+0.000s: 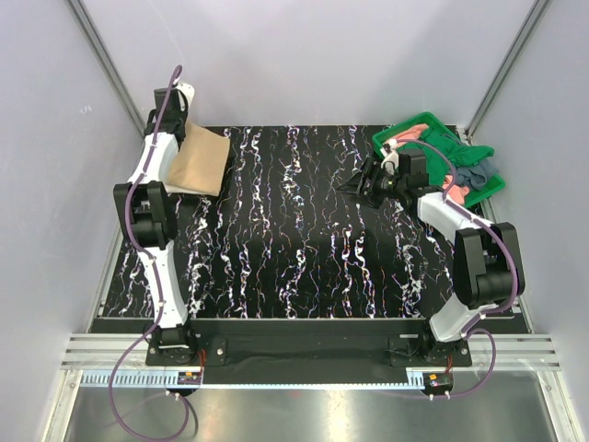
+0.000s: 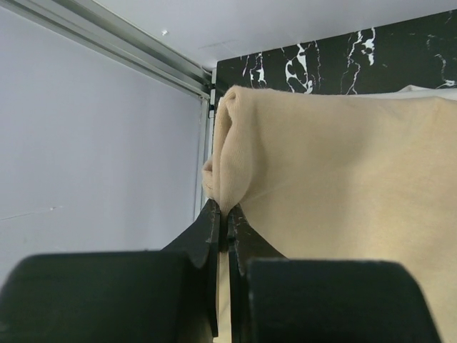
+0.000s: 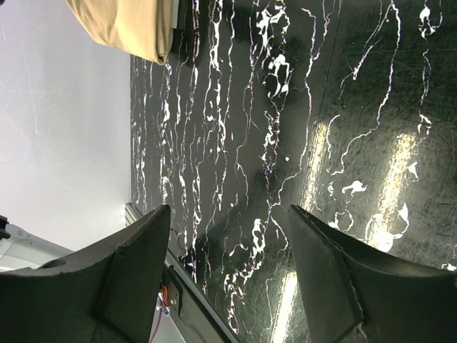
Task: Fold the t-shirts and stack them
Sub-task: Neatly place the folded tshirt to the corner
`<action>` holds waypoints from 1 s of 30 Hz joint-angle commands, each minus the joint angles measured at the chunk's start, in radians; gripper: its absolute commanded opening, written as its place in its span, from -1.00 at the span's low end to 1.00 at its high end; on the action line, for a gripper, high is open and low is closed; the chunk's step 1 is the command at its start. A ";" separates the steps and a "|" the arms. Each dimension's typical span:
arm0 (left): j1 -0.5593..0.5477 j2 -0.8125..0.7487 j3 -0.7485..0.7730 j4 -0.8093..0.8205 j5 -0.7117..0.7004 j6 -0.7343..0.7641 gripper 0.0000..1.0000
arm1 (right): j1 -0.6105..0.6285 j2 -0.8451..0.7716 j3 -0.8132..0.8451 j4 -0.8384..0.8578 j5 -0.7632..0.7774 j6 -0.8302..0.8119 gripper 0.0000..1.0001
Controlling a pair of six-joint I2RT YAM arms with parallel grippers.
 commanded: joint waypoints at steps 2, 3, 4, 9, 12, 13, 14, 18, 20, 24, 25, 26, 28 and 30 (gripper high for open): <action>0.024 0.025 0.083 0.096 -0.035 0.001 -1.00 | -0.004 0.010 0.038 0.042 0.010 -0.021 0.47; 0.026 0.029 0.090 0.096 -0.036 0.000 -1.00 | -0.002 0.015 0.036 0.043 0.010 -0.019 0.48; 0.029 0.034 0.093 0.097 -0.035 -0.005 -1.00 | -0.002 0.016 0.036 0.043 0.011 -0.019 0.48; 0.041 0.052 0.089 0.104 -0.044 -0.007 -1.00 | -0.002 0.022 0.035 0.048 0.005 -0.016 0.48; 0.050 0.068 0.089 0.117 -0.050 -0.013 -1.00 | -0.002 0.022 0.034 0.049 0.010 -0.018 0.48; 0.050 0.071 0.087 0.128 -0.062 -0.016 -0.97 | -0.004 0.024 0.033 0.049 0.010 -0.019 0.48; 0.052 0.078 0.086 0.134 -0.082 -0.019 -0.68 | -0.002 0.027 0.033 0.048 0.010 -0.021 0.48; 0.049 0.066 0.072 0.136 -0.110 -0.057 0.29 | -0.004 0.039 0.033 0.051 0.008 -0.018 0.48; 0.047 0.037 0.060 0.134 -0.118 -0.124 0.42 | -0.004 0.041 0.036 0.051 0.007 -0.014 0.48; 0.045 -0.023 -0.018 0.123 -0.040 -0.240 0.53 | -0.002 0.030 0.033 0.049 0.002 -0.016 0.49; 0.041 -0.037 -0.031 0.120 -0.014 -0.263 0.52 | -0.002 0.028 0.033 0.049 0.002 -0.014 0.49; 0.039 -0.041 -0.040 0.114 0.037 -0.273 0.52 | -0.002 0.025 0.033 0.049 0.002 -0.016 0.49; 0.032 -0.043 -0.042 0.067 0.088 -0.315 0.45 | -0.004 0.024 0.030 0.049 0.002 -0.017 0.49; 0.027 -0.049 -0.046 0.019 0.207 -0.347 0.37 | -0.002 0.024 0.027 0.051 0.002 -0.016 0.49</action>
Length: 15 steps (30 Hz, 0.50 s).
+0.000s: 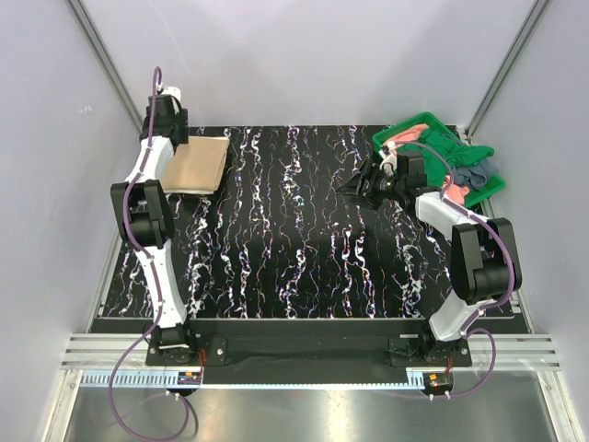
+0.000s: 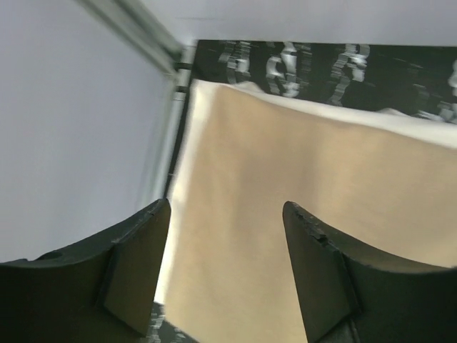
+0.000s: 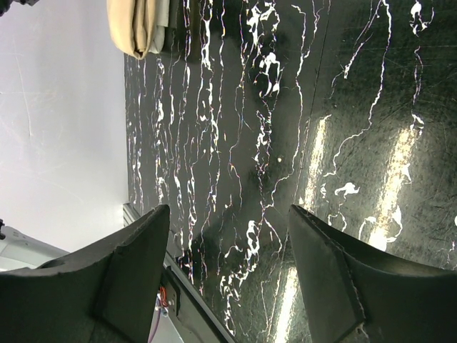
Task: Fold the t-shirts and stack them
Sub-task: Neatly place the folded tshirt to the corner
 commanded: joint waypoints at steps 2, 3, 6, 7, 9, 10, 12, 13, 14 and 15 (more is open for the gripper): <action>-0.014 -0.104 -0.036 -0.037 0.248 -0.151 0.14 | -0.002 -0.010 0.027 0.035 0.000 -0.014 0.50; -0.014 -0.116 -0.073 -0.037 0.341 -0.172 0.06 | -0.002 -0.007 0.028 0.037 -0.002 -0.014 0.50; -0.019 -0.163 -0.142 -0.036 0.465 -0.260 -0.27 | -0.002 -0.007 0.027 0.037 -0.003 -0.013 0.50; -0.029 -0.185 -0.159 -0.039 0.463 -0.269 -0.36 | -0.004 -0.007 0.025 0.037 -0.005 -0.011 0.50; -0.036 -0.209 -0.215 -0.047 0.466 -0.297 -0.53 | -0.002 -0.005 0.021 0.046 -0.008 -0.008 0.50; -0.036 -0.238 -0.242 -0.047 0.474 -0.339 -0.59 | -0.002 -0.004 0.019 0.049 -0.014 -0.002 0.50; -0.039 -0.272 -0.329 -0.044 0.517 -0.379 -0.73 | -0.002 0.002 0.021 0.049 -0.023 0.000 0.50; -0.046 -0.301 -0.357 -0.042 0.526 -0.401 -0.76 | -0.002 0.004 0.021 0.049 -0.034 0.003 0.50; -0.054 -0.315 -0.384 -0.042 0.528 -0.409 -0.77 | -0.002 0.002 0.015 0.049 -0.037 0.004 0.50; -0.060 -0.329 -0.439 -0.036 0.528 -0.419 -0.78 | -0.002 -0.002 0.012 0.052 -0.037 0.004 0.50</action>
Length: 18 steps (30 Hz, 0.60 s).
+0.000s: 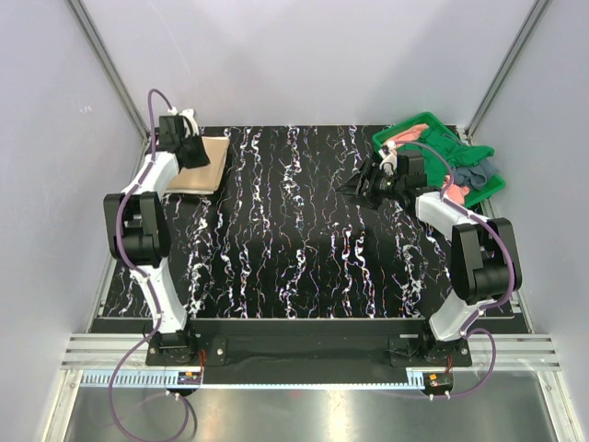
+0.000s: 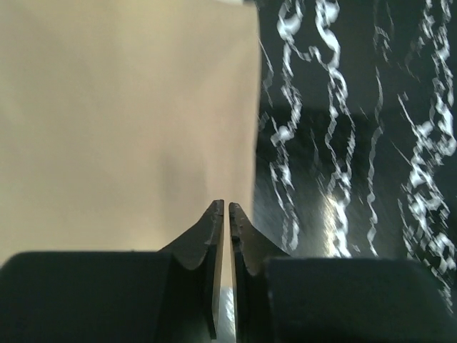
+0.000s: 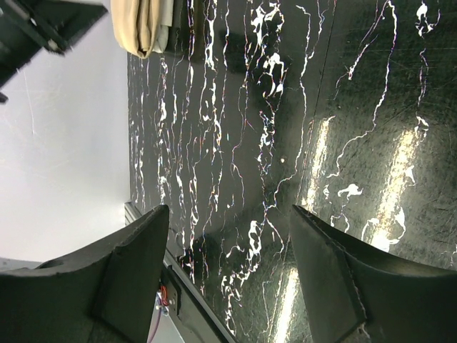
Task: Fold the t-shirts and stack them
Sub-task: Neatly place the folded tshirt to the corner
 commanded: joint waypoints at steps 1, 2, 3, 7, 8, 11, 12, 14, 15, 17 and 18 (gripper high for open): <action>-0.025 -0.112 -0.107 0.032 0.076 -0.089 -0.78 | -0.002 -0.008 0.008 0.046 -0.024 0.001 0.51; -0.030 -0.122 -0.128 0.033 0.061 -0.092 -0.77 | -0.002 -0.013 0.004 0.046 -0.024 0.000 0.51; -0.036 -0.129 -0.165 0.038 0.052 -0.088 -0.77 | -0.002 -0.018 0.004 0.046 -0.021 0.001 0.51; -0.044 -0.120 -0.191 0.035 0.023 -0.081 -0.75 | -0.002 -0.025 0.001 0.046 -0.027 0.000 0.51; -0.042 -0.116 -0.191 0.032 0.006 -0.083 -0.75 | -0.002 -0.028 0.001 0.046 -0.027 -0.002 0.52; -0.044 -0.091 -0.184 0.033 -0.013 -0.089 -0.75 | -0.004 -0.045 0.001 0.040 -0.026 -0.005 0.52; -0.044 -0.082 -0.181 0.027 -0.010 -0.089 -0.75 | -0.002 -0.057 0.002 0.031 -0.024 -0.006 0.52; -0.044 -0.065 -0.164 0.007 -0.023 -0.095 -0.76 | -0.002 -0.068 0.014 0.014 -0.014 -0.012 0.53; -0.044 -0.068 -0.161 -0.013 -0.025 -0.100 -0.76 | -0.002 -0.077 0.024 -0.018 -0.012 -0.020 0.53; -0.044 -0.079 -0.161 -0.013 -0.026 -0.104 -0.73 | -0.002 -0.097 0.047 -0.079 -0.010 -0.023 0.53; -0.042 -0.074 -0.158 -0.014 -0.026 -0.101 -0.72 | -0.002 -0.108 0.050 -0.092 -0.004 -0.020 0.53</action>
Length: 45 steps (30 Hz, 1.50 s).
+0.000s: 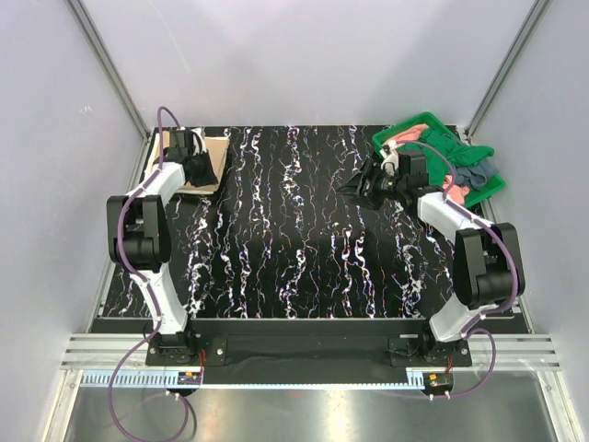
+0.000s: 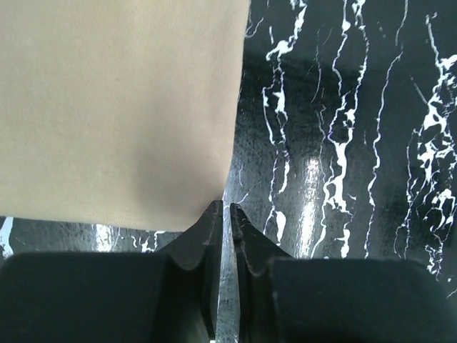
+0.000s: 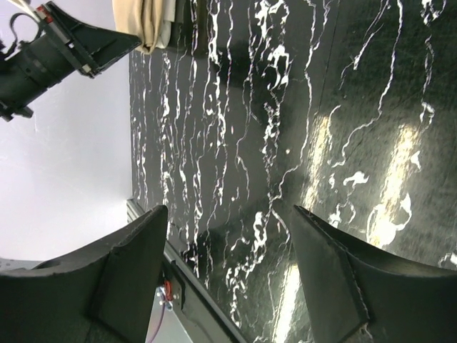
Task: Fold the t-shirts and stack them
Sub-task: Neatly place the folded tshirt to the corner, then reset both grippers
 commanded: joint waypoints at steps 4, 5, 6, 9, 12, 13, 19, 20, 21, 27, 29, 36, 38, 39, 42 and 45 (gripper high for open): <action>0.005 0.054 0.088 -0.031 -0.023 0.006 -0.74 | -0.002 -0.149 0.035 -0.069 0.040 0.002 0.55; 0.005 0.063 0.104 -0.031 -0.008 0.006 -0.74 | -0.002 -0.157 0.026 -0.070 0.052 0.004 0.55; 0.006 0.089 0.108 -0.035 -0.002 0.000 -0.74 | -0.002 -0.158 0.024 -0.079 0.066 0.004 0.55; 0.006 0.143 0.157 -0.104 -0.002 -0.005 -0.74 | -0.004 -0.169 0.021 -0.113 0.078 0.005 0.55; 0.008 0.135 0.182 -0.141 0.029 -0.012 -0.74 | -0.002 -0.197 0.013 -0.138 0.098 0.002 0.56; 0.006 0.123 0.185 -0.144 0.057 -0.017 -0.73 | -0.004 -0.201 0.019 -0.156 0.105 -0.005 0.56; -0.096 -0.122 0.136 -0.146 0.210 -0.045 -0.67 | -0.002 -0.270 0.087 -0.337 0.148 -0.063 0.66; -0.121 -0.165 0.107 -0.144 0.238 -0.039 -0.62 | -0.002 -0.287 0.095 -0.357 0.151 -0.068 0.71; -0.147 -0.248 0.087 -0.138 0.244 -0.032 -0.59 | -0.002 -0.319 0.096 -0.389 0.146 -0.077 0.78; -0.355 -0.594 -0.117 -0.022 0.273 -0.037 -0.44 | -0.004 -0.485 0.038 -0.416 0.204 -0.132 0.99; -0.380 -0.681 -0.228 0.101 0.302 -0.051 -0.32 | -0.002 -0.537 0.021 -0.419 0.214 -0.137 1.00; -0.394 -0.880 -0.378 0.213 0.364 -0.029 0.98 | -0.002 -0.637 -0.017 -0.417 0.244 -0.064 0.99; -0.397 -0.903 -0.427 0.242 0.335 -0.022 0.98 | -0.002 -0.672 -0.032 -0.414 0.267 -0.065 0.99; -0.395 -0.925 -0.444 0.249 0.319 -0.020 0.98 | -0.002 -0.684 -0.042 -0.411 0.302 -0.064 0.99; -0.397 -0.943 -0.476 0.259 0.288 -0.028 0.98 | -0.002 -0.713 -0.059 -0.408 0.341 -0.065 0.99; -0.395 -0.945 -0.468 0.252 0.290 -0.013 0.98 | -0.002 -0.714 -0.066 -0.405 0.353 -0.062 0.99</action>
